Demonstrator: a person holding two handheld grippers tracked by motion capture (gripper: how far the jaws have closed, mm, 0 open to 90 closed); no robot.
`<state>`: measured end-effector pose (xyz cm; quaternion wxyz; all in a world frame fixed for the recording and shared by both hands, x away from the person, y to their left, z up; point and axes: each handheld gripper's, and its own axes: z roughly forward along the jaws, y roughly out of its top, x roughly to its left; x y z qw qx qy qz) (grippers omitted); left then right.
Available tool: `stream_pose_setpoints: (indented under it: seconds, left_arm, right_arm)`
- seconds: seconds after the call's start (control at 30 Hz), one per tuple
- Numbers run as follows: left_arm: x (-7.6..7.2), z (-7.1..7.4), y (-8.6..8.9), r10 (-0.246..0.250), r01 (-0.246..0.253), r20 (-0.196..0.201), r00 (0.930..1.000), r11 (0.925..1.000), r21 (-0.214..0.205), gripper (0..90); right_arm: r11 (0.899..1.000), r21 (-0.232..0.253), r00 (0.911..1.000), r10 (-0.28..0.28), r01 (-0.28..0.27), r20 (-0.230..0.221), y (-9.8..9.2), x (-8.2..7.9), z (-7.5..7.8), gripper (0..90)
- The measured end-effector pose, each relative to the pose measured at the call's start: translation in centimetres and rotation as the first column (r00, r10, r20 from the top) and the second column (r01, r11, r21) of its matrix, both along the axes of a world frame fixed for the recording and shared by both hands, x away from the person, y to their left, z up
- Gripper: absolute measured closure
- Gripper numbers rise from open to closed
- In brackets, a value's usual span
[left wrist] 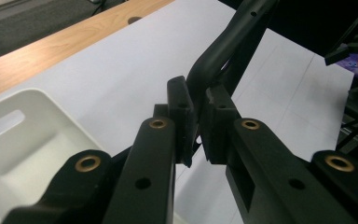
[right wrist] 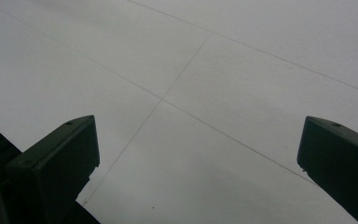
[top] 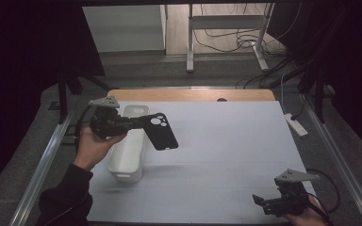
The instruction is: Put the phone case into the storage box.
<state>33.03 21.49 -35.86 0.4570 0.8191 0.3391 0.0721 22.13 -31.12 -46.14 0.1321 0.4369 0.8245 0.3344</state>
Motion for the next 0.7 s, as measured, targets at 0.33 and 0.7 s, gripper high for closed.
stream_pose_setpoints:
  seconds: [0.33,0.7]
  left_arm:
    - [0.6,0.8,1.9,0.041,-0.041,0.002,0.9992,0.9991,0.015,83.3]
    - [1.0,1.6,3.5,0.074,-0.075,0.010,0.9972,0.9969,0.024,83.4]
  right_arm:
    - [1.000,0.003,1.0000,0.002,-0.002,-0.002,0.0,0.0,0.0,0.0]
    - [1.000,0.003,0.9999,0.015,-0.015,-0.006,0.1,0.0,-0.1,0.0]
